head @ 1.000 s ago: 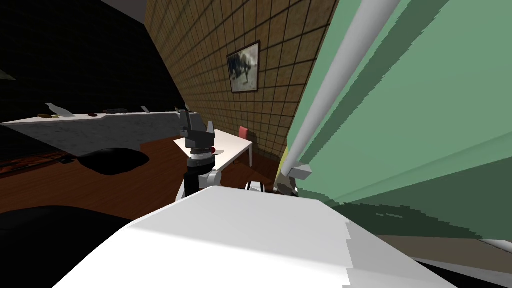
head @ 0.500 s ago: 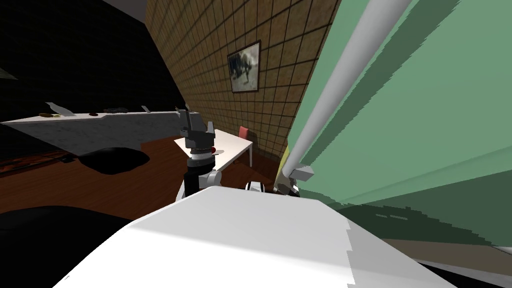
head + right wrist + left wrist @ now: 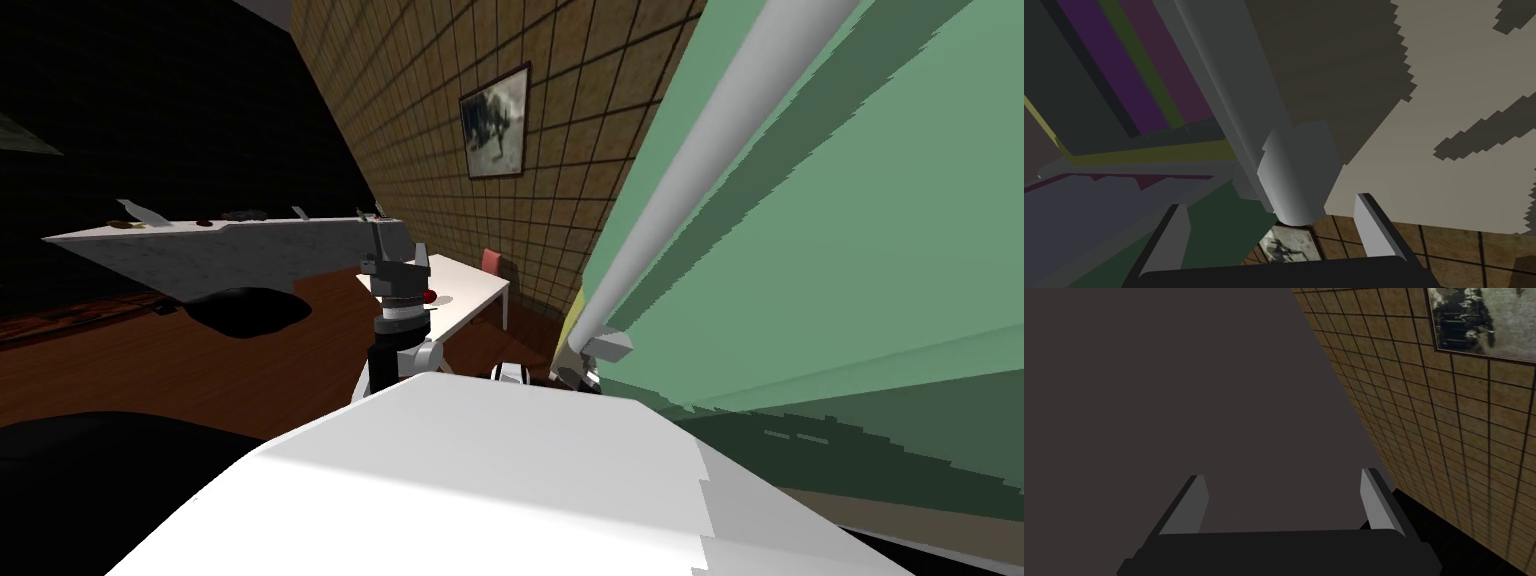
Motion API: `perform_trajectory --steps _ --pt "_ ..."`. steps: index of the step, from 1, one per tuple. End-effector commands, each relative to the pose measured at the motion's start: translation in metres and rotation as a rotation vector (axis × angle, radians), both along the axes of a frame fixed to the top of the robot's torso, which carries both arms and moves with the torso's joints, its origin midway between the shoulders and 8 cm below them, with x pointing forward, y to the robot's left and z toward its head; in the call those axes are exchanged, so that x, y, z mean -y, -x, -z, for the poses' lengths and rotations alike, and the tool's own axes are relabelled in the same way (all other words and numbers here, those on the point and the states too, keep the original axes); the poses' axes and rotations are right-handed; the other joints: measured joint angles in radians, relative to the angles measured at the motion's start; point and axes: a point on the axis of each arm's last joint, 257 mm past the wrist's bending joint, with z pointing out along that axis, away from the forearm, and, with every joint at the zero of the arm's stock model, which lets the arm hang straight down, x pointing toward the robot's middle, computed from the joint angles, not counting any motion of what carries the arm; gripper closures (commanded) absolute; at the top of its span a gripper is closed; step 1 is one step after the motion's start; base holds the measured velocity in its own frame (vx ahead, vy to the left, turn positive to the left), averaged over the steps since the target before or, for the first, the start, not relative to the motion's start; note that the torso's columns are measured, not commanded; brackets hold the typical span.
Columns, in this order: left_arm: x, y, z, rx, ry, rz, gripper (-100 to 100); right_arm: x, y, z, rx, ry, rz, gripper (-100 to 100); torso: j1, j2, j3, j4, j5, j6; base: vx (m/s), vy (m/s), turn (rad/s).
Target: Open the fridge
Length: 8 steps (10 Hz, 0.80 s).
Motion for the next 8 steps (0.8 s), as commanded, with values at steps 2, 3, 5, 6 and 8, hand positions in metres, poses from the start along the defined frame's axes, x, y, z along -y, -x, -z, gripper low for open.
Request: perform_trajectory --steps 2,3,5,6,8 --pt "0.0 0.0 0.0 0.0 0.0 0.0 0 0.027 0.005 -0.005 0.003 0.017 0.082 -100 -0.003 0.006 0.009 0.001 -0.003 0.007 -0.063 -0.025 0.197" --pt "0.0 0.0 0.0 0.0 0.0 0.0 0 0.033 0.008 -0.004 0.003 0.005 0.109 -100 -0.004 0.005 0.006 0.001 -0.003 0.003 -0.083 -0.038 0.332" --pt "0.0 0.0 0.0 0.0 0.0 0.0 0 0.034 0.008 -0.004 0.003 0.004 0.111 -100 -0.005 0.008 0.014 0.001 -0.007 0.01 -0.003 -0.016 0.007" --pt "0.0 0.0 0.0 0.0 0.0 0.0 0 0.049 0.014 -0.007 0.0 0.021 0.155 -100 -0.006 0.012 0.015 0.001 -0.008 0.009 -0.056 -0.002 0.278" --pt "0.0 0.0 0.0 0.0 0.0 0.0 0 0.066 0.021 -0.01 -0.002 0.035 0.208 -100 -0.011 0.014 0.014 0.001 -0.009 0.009 -0.112 -0.017 0.403"
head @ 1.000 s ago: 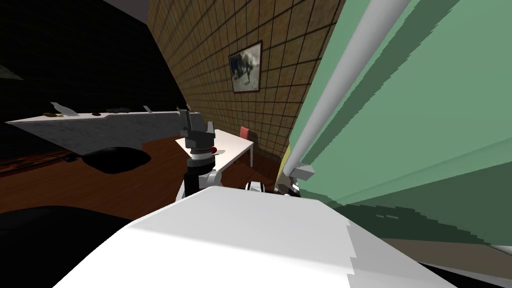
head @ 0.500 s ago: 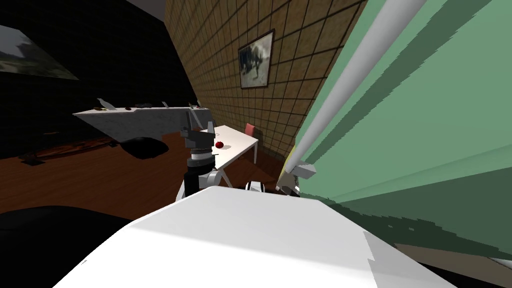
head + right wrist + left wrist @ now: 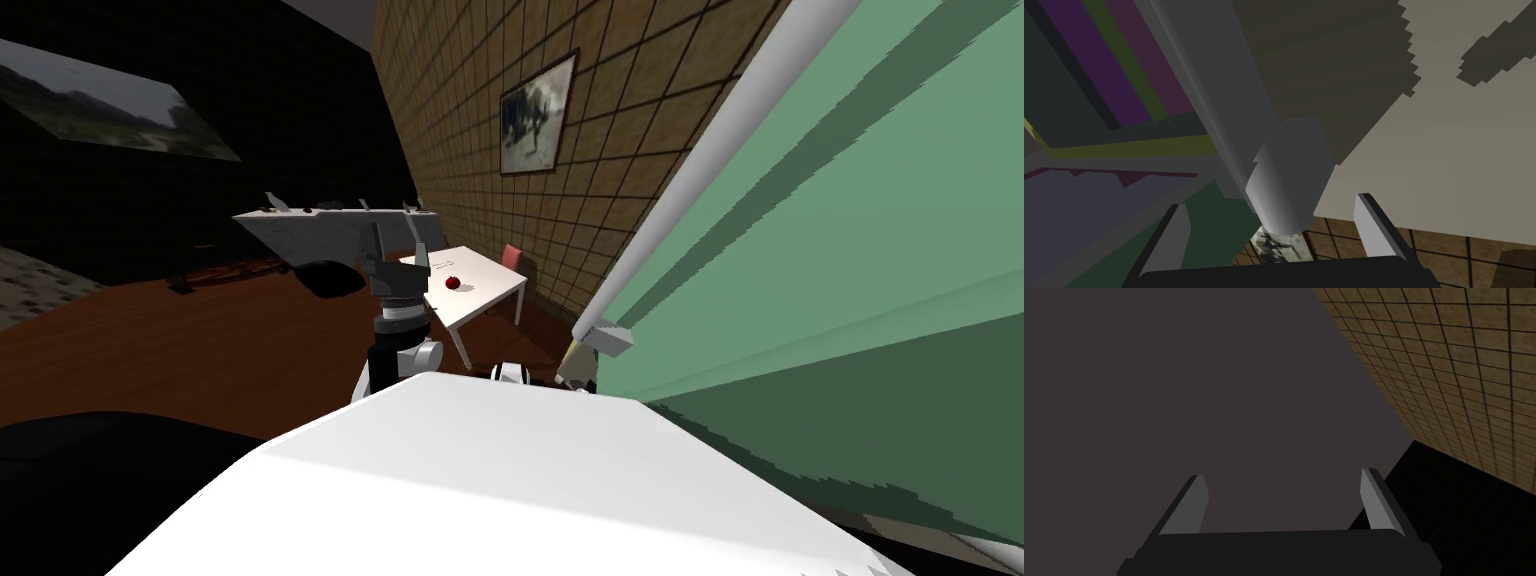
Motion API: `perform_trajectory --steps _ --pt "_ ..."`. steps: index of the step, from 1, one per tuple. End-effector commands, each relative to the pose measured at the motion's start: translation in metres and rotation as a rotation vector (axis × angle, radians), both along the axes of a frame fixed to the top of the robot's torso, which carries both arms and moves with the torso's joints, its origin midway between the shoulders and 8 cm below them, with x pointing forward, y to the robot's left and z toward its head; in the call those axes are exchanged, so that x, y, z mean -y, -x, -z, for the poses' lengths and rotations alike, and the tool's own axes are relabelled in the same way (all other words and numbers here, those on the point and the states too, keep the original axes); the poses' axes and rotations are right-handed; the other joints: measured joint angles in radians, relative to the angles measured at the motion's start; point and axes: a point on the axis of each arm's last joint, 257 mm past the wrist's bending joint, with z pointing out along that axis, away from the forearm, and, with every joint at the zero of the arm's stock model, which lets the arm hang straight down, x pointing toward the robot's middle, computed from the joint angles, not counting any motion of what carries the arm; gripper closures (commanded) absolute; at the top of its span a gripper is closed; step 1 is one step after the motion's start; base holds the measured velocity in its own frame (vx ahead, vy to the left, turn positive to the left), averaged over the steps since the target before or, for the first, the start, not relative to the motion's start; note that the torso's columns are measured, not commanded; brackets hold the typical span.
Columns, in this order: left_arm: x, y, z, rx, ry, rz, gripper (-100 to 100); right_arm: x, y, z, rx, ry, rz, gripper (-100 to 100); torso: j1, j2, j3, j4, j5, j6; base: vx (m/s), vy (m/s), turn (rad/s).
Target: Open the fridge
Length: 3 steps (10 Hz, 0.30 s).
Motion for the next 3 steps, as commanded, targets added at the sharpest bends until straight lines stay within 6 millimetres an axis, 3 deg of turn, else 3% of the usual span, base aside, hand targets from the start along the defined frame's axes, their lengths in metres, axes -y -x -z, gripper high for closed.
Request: perform_trajectory --steps 1,2,3 --pt "0.0 0.0 0.0 0.0 0.0 0.0 0 0.022 0.011 -0.003 0.003 0.009 0.073 -100 -0.001 0.002 0.002 0.001 0.0 0.001 -0.099 -0.03 0.326" --pt "0.0 0.0 0.0 0.0 0.0 0.0 0 0.025 0.013 -0.002 0.003 0.004 0.085 -100 0.0 0.003 0.003 0.001 -0.001 0.003 -0.033 -0.026 0.045" --pt "0.0 0.0 0.0 0.0 0.0 0.0 0 0.038 0.019 -0.007 0.001 0.026 0.121 -100 0.0 0.002 0.005 0.001 -0.002 0.004 -0.069 -0.008 0.294"
